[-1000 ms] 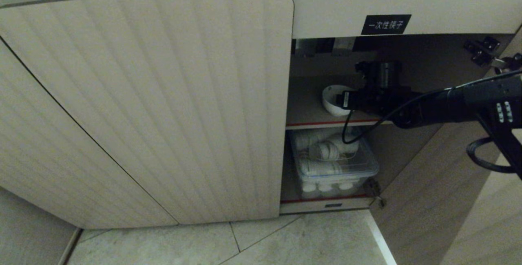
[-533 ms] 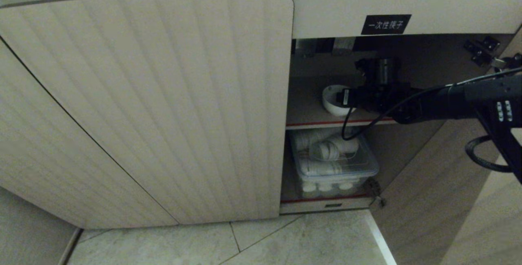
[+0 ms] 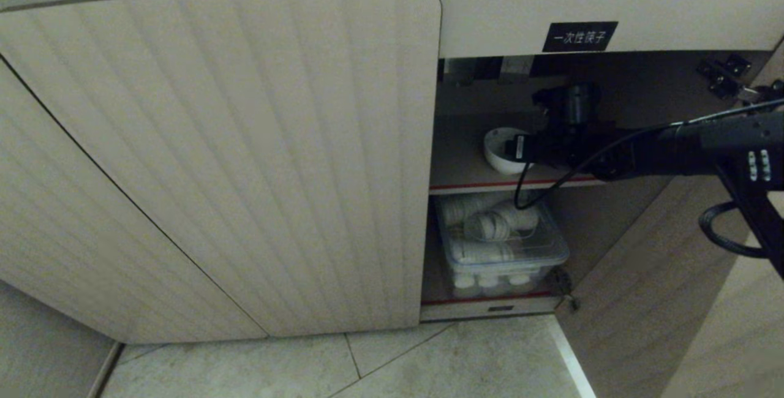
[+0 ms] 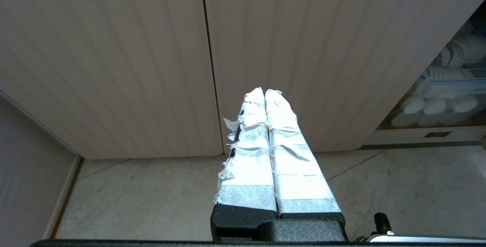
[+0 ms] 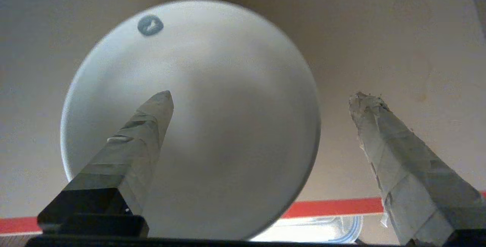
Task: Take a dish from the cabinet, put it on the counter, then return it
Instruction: Take the bowl from the cabinet
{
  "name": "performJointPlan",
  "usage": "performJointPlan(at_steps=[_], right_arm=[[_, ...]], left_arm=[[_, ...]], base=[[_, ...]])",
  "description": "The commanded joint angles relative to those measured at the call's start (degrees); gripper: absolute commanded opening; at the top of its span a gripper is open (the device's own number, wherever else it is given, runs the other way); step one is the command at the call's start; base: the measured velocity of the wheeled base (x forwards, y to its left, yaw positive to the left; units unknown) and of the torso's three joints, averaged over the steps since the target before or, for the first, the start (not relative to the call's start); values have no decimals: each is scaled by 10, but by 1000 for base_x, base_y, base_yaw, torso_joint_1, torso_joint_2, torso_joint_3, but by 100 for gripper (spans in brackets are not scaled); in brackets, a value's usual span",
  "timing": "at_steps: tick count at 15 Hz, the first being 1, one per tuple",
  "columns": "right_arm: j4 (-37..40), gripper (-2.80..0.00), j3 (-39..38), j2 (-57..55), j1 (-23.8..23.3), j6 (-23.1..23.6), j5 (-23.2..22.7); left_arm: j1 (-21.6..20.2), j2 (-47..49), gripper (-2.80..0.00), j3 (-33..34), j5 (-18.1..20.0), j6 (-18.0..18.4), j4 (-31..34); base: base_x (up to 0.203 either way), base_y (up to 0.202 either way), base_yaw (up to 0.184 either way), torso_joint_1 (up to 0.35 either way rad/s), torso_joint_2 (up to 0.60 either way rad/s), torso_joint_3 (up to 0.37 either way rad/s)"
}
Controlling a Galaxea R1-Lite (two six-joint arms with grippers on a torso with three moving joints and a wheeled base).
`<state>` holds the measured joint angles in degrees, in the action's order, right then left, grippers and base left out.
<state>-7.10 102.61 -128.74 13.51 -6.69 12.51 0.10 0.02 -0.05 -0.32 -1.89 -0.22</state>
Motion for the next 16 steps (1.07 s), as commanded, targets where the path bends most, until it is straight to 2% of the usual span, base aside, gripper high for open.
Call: performJointPlan(at_steps=[1, 16], right_arm=[[21, 0, 26, -6, -1, -1, 1], [39, 0, 26, -15, -5, -1, 0]], left_arm=[[0, 0, -280, 0, 0, 0, 0], [0, 0, -280, 0, 0, 0, 0]], base=[[0, 0, 0, 0, 0, 0], [0, 0, 0, 0, 0, 0]])
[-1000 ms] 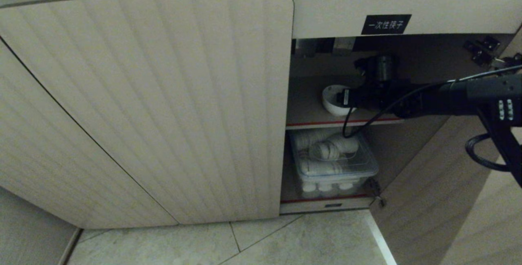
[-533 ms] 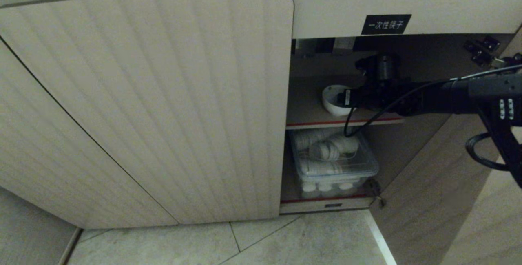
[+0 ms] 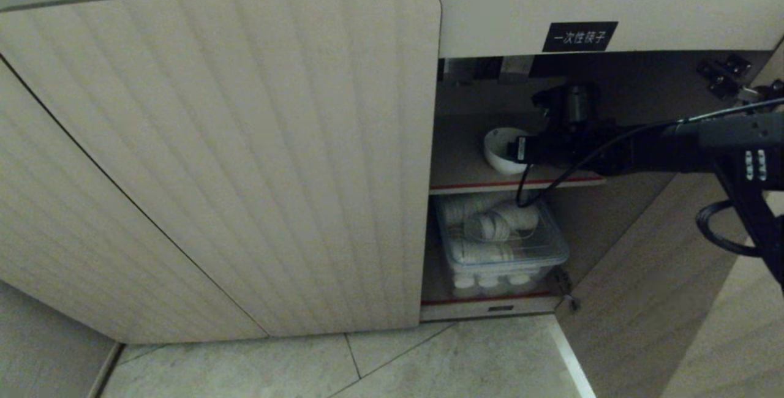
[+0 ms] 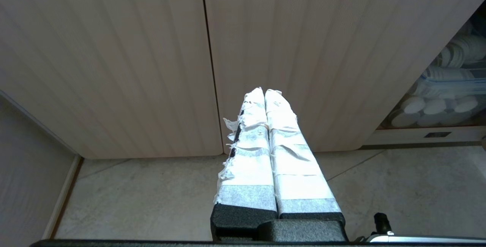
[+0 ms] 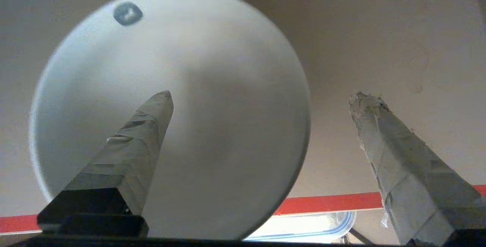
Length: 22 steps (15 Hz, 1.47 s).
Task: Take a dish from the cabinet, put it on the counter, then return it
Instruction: Take the bowl from the cabinet
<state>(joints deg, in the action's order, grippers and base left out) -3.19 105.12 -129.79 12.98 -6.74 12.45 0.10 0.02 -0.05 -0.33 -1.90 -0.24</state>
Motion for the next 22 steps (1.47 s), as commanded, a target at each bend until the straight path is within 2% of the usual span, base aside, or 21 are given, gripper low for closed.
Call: performJointPlan(at_steps=[1, 6, 7, 22], right_arm=[[-1, 0, 2, -7, 0, 0, 0], [5, 0, 1, -12, 0, 0, 0], [6, -280, 0, -11, 0, 0, 0], [6, -280, -3, -6, 6, -15, 0]], left_arm=[[0, 0, -280, 0, 0, 0, 0], [0, 0, -280, 0, 0, 0, 0], [0, 0, -280, 0, 0, 0, 0], [0, 0, -280, 0, 0, 0, 0]], base=[[0, 0, 0, 0, 0, 0], [0, 0, 0, 0, 0, 0], [0, 0, 0, 0, 0, 0], [0, 0, 0, 0, 0, 0]])
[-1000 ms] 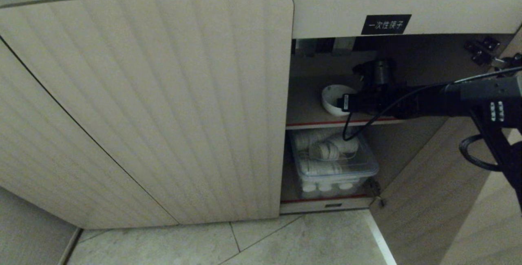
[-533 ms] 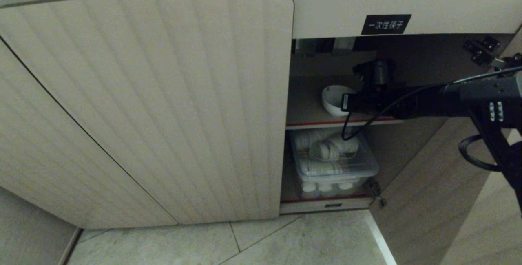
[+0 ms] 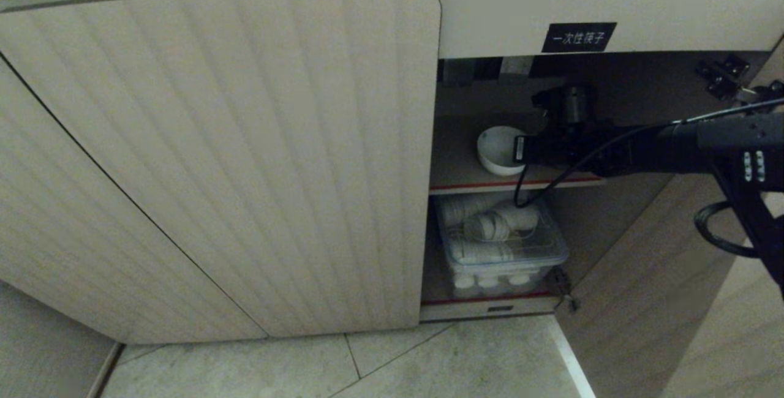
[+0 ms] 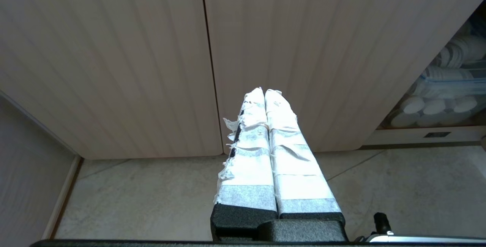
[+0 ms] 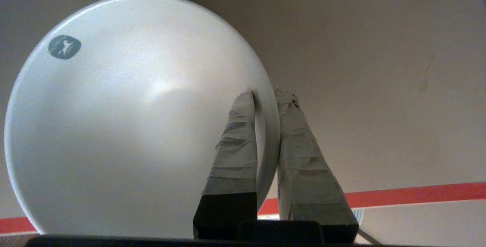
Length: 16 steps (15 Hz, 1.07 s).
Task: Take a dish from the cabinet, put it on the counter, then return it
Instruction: Take the bowl from the cabinet
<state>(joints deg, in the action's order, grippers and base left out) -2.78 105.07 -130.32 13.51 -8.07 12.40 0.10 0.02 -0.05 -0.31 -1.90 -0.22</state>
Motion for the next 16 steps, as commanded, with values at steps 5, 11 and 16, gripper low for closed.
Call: performJointPlan(at_steps=[5, 11, 16], right_arm=[[2, -280, -37, 14, 1, -23, 2], [-9, -280, -59, 30, 0, -70, 7], [-71, -280, -116, 53, 0, -79, 6]], left_arm=[[0, 0, -280, 0, 0, 0, 0], [0, 0, -280, 0, 0, 0, 0], [0, 0, -280, 0, 0, 0, 0]], base=[[0, 0, 0, 0, 0, 0], [0, 0, 0, 0, 0, 0], [0, 0, 0, 0, 0, 0]])
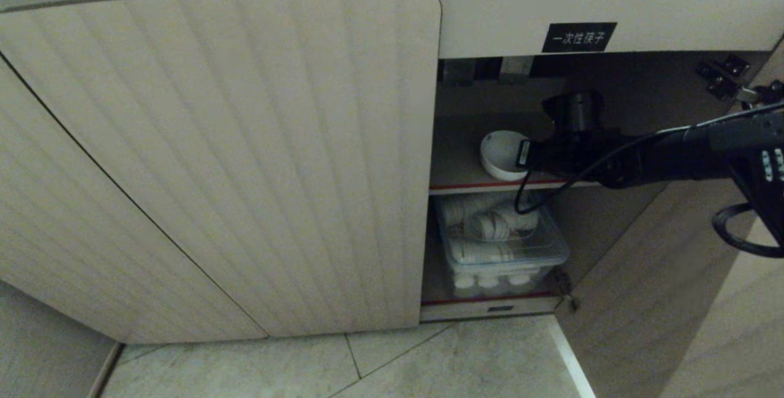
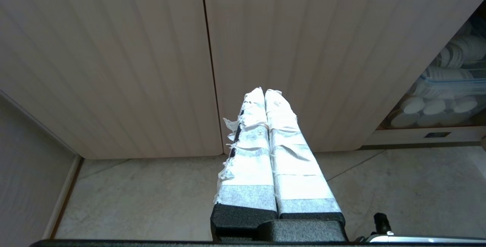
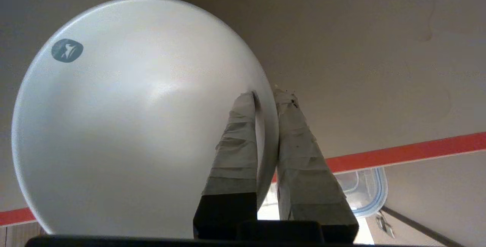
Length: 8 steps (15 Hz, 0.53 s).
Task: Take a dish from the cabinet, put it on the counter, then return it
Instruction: Take the bowl from the cabinet
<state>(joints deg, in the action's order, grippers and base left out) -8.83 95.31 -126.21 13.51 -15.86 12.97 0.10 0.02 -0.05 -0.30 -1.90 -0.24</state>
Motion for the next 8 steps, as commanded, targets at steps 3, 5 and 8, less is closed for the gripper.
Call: performJointPlan(at_steps=[3, 5, 8], right_arm=[[-46, -280, -50, 24, 0, -2, -2], [-72, -280, -88, 39, 1, -2, -2], [-123, -280, -128, 54, 1, -2, -3]], left_arm=[[0, 0, -280, 0, 0, 0, 0], [0, 0, -280, 0, 0, 0, 0], [0, 0, -280, 0, 0, 0, 0]], base=[[0, 0, 0, 0, 0, 0], [0, 0, 0, 0, 0, 0], [0, 0, 0, 0, 0, 0]])
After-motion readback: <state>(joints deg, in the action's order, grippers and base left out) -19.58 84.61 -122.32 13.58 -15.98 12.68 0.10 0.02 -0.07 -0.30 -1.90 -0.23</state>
